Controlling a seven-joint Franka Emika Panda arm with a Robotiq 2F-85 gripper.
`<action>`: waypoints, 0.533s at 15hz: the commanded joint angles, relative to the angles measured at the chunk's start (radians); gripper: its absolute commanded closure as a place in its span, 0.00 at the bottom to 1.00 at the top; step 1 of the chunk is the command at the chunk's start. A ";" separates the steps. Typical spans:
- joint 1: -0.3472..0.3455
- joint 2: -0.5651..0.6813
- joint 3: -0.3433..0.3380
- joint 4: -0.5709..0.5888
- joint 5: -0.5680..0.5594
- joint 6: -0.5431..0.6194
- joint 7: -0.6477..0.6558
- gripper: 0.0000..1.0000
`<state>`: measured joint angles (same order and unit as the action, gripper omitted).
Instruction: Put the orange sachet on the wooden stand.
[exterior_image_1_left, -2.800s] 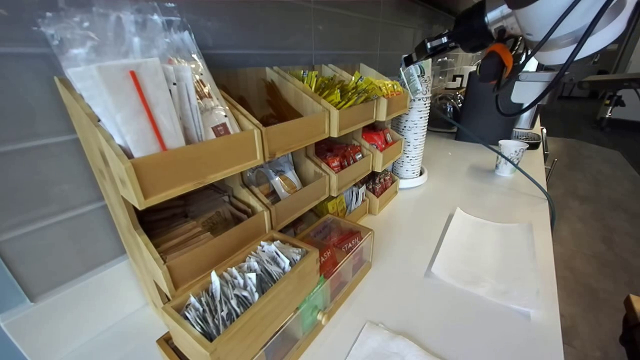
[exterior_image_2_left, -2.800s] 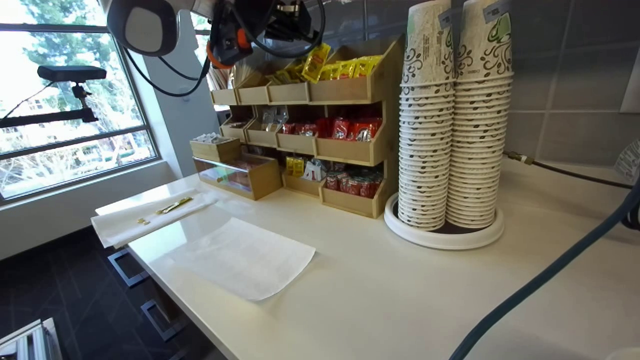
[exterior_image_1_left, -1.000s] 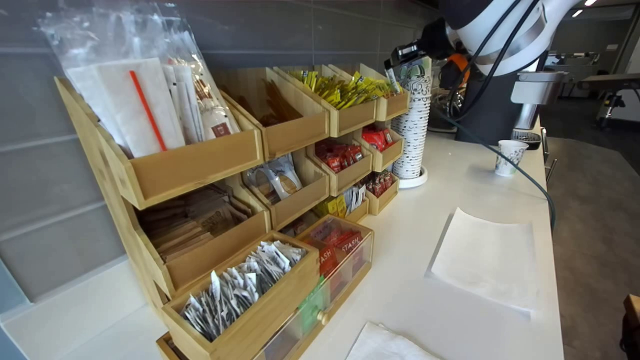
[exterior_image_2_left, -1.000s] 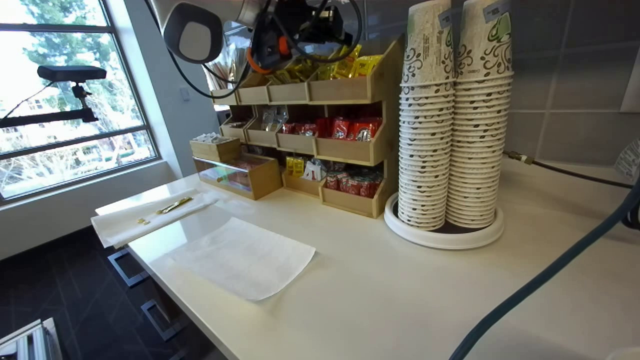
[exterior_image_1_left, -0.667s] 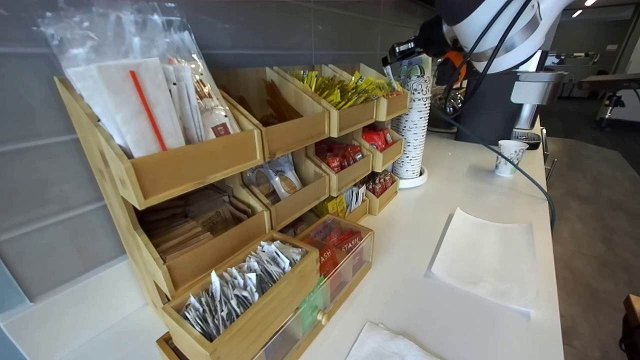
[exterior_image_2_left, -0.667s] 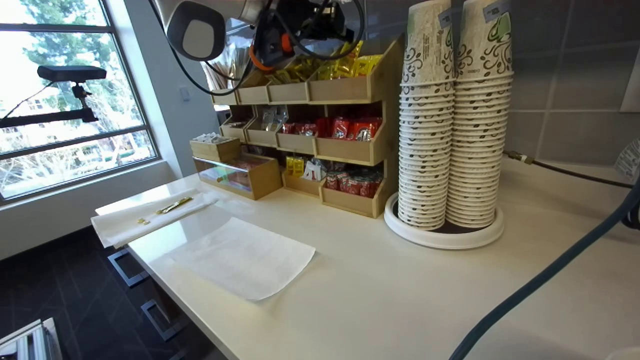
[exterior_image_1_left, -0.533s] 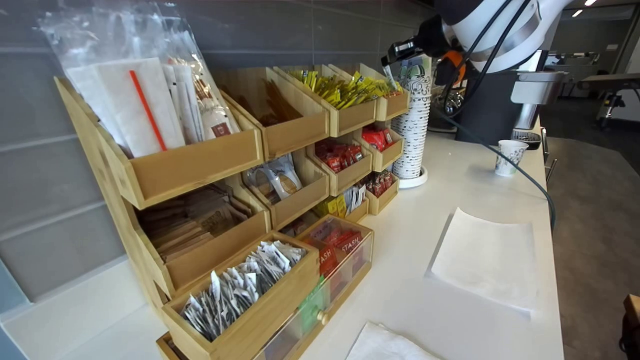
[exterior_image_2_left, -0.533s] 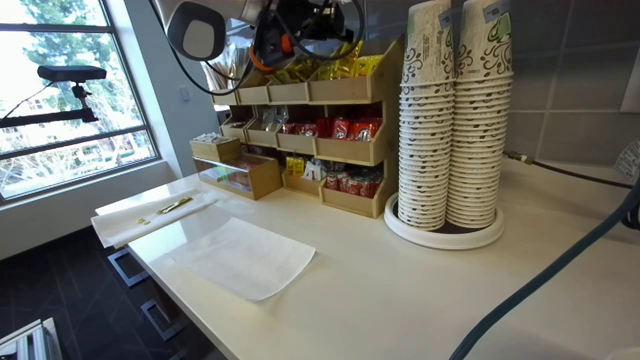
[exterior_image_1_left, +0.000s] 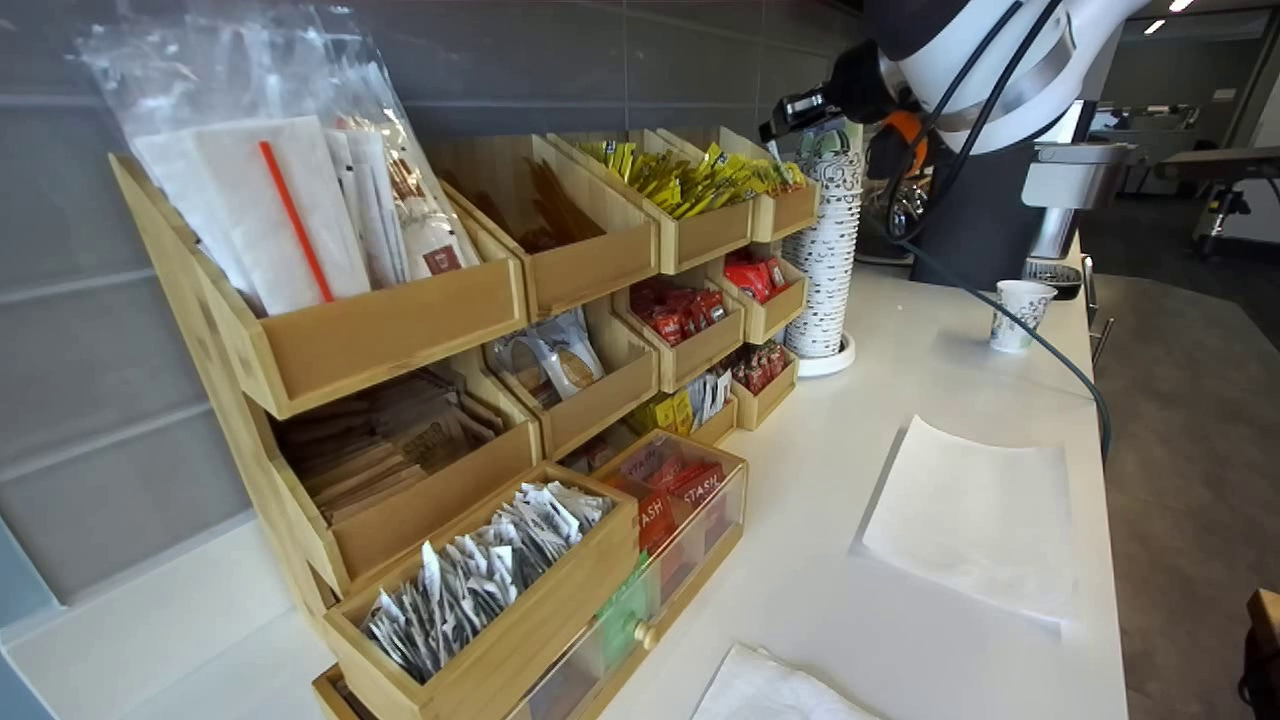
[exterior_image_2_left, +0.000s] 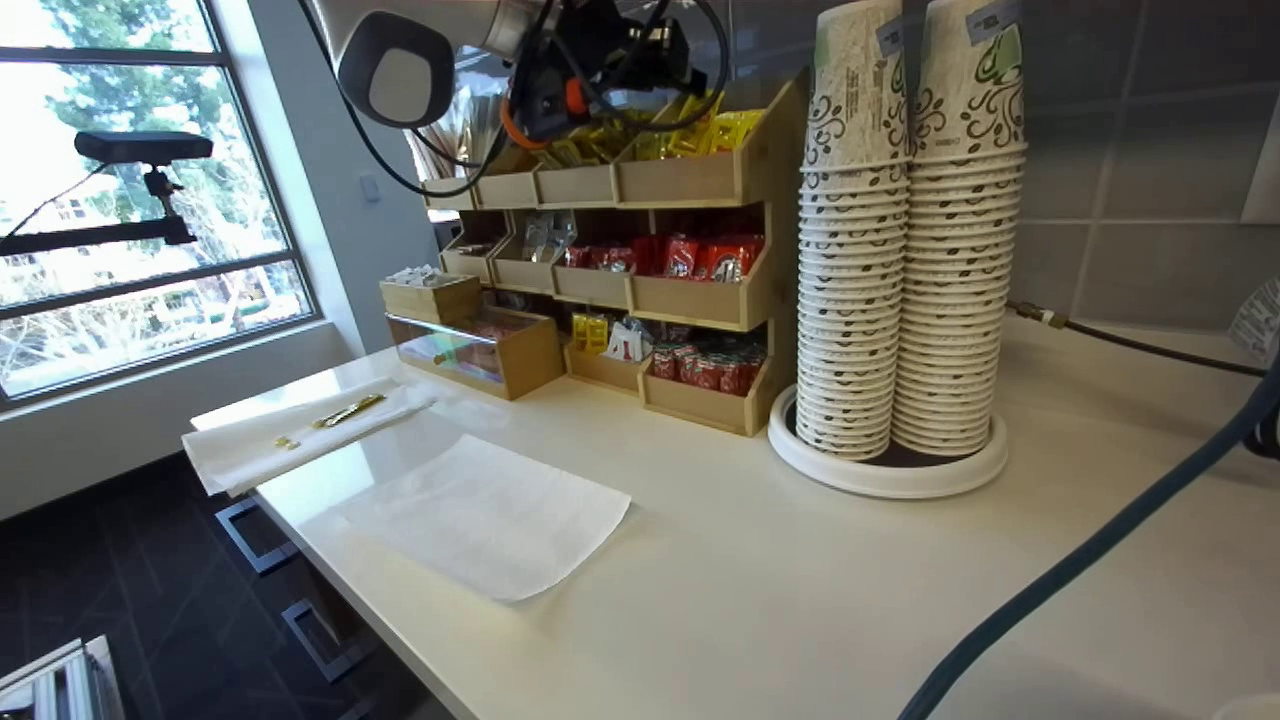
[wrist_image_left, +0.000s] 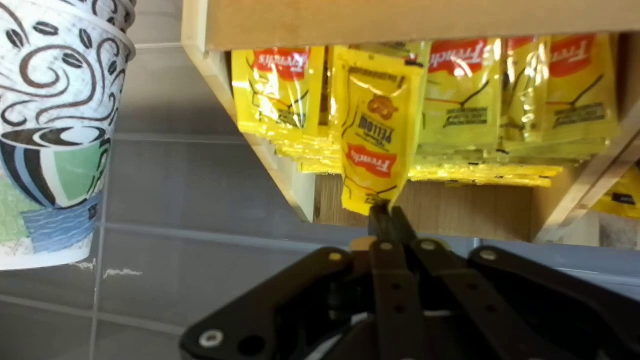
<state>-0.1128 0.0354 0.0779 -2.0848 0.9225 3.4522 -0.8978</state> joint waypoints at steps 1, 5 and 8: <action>0.011 0.014 -0.002 0.022 0.034 -0.011 -0.035 0.93; 0.014 0.009 -0.001 0.026 0.030 -0.031 -0.025 0.53; 0.016 -0.004 -0.007 0.017 0.035 -0.049 -0.039 0.31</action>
<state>-0.1049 0.0424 0.0787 -2.0821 0.9230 3.4392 -0.8982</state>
